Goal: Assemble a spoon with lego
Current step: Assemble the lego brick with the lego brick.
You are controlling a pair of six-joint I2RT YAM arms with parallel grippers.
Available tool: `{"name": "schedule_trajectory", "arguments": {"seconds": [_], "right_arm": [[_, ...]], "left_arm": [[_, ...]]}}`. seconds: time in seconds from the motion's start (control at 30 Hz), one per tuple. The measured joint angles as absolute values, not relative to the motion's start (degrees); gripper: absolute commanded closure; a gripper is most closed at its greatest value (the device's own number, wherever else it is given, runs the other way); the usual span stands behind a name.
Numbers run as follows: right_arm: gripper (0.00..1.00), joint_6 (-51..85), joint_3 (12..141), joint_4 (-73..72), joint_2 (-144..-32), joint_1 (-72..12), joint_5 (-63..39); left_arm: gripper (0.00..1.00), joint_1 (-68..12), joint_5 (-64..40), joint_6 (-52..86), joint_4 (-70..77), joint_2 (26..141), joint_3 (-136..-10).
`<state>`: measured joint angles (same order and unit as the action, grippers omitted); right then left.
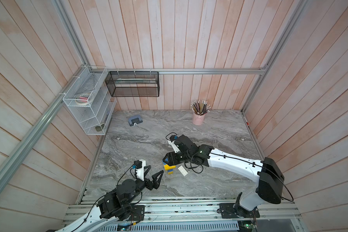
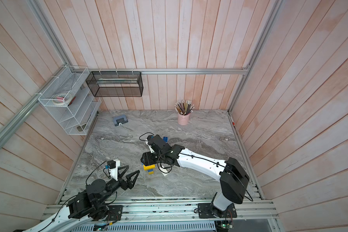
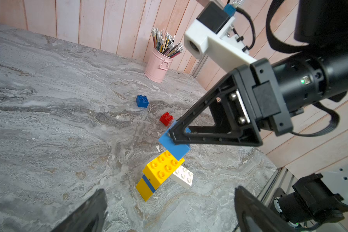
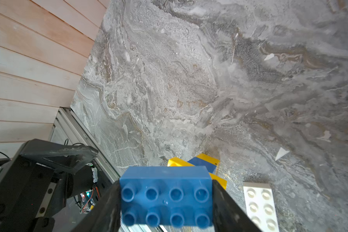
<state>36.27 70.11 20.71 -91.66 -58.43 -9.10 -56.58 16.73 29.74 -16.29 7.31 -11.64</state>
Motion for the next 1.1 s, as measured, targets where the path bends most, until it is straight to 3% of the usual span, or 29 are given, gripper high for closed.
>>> {"name": "schedule_trajectory", "arguments": {"seconds": [1.1], "right_arm": [[0.50,38.8,67.7,19.7,-92.6,-59.4,-8.6]], "left_arm": [[0.00,-56.6,16.7,29.7,-17.1,7.3,-11.6]]}}
